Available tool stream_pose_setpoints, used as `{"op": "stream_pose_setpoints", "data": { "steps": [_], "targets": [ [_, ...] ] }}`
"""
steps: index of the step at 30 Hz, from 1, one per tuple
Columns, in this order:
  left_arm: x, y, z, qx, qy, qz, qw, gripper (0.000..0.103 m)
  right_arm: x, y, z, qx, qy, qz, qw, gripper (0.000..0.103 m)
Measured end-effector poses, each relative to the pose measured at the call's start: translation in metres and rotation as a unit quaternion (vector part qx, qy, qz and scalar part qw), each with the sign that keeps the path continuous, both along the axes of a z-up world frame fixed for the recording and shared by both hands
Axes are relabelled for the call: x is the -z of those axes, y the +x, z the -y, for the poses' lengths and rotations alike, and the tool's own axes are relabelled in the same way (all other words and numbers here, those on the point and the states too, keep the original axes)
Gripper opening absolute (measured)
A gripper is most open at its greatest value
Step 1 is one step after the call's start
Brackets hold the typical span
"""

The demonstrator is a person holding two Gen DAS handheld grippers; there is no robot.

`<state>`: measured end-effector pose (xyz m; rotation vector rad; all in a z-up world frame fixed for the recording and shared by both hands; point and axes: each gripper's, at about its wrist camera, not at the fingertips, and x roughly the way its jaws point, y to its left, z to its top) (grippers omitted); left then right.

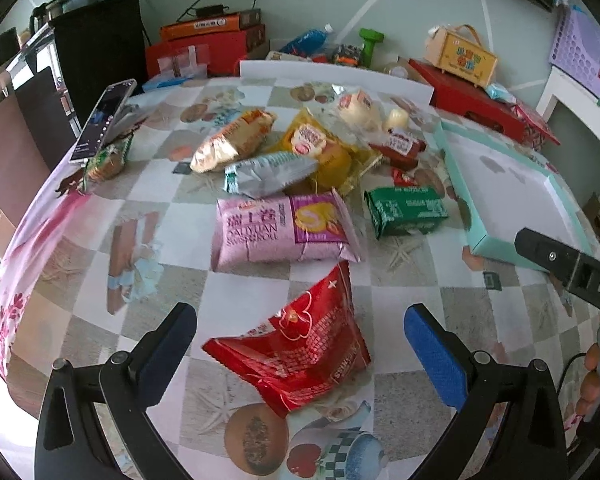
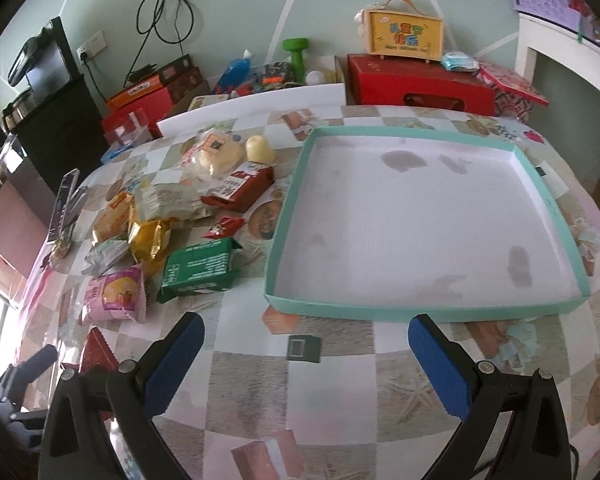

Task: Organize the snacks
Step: 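Move the left tool toward the red snack bag while the right tool approaches the green carton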

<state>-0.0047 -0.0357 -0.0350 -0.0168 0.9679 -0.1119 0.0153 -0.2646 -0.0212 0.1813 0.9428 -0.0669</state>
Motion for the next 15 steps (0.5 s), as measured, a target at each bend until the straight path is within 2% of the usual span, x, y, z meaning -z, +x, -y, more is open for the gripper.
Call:
{"op": "stream_pose_setpoints", "data": {
  "steps": [3, 5, 7, 15],
  "targets": [
    [0.007, 0.002, 0.003, 0.001, 0.001, -0.011, 0.9999, 0.103, 0.003, 0.004, -0.008, -0.011, 0.006, -0.001, 1.0, 0.103],
    [0.01, 0.003, 0.005, 0.004, 0.007, -0.013, 0.9999, 0.099, 0.004, 0.006, -0.013, -0.017, 0.009, 0.001, 1.0, 0.103],
    [0.012, 0.003, 0.005, 0.003, 0.015, -0.016, 0.9998, 0.086, 0.005, 0.009, -0.02, -0.027, 0.012, 0.005, 1.0, 0.103],
    [0.014, 0.004, -0.004, 0.0, 0.001, -0.016, 0.9999, 0.08, 0.009, 0.017, -0.044, -0.058, 0.008, 0.013, 0.998, 0.103]
  ]
}}
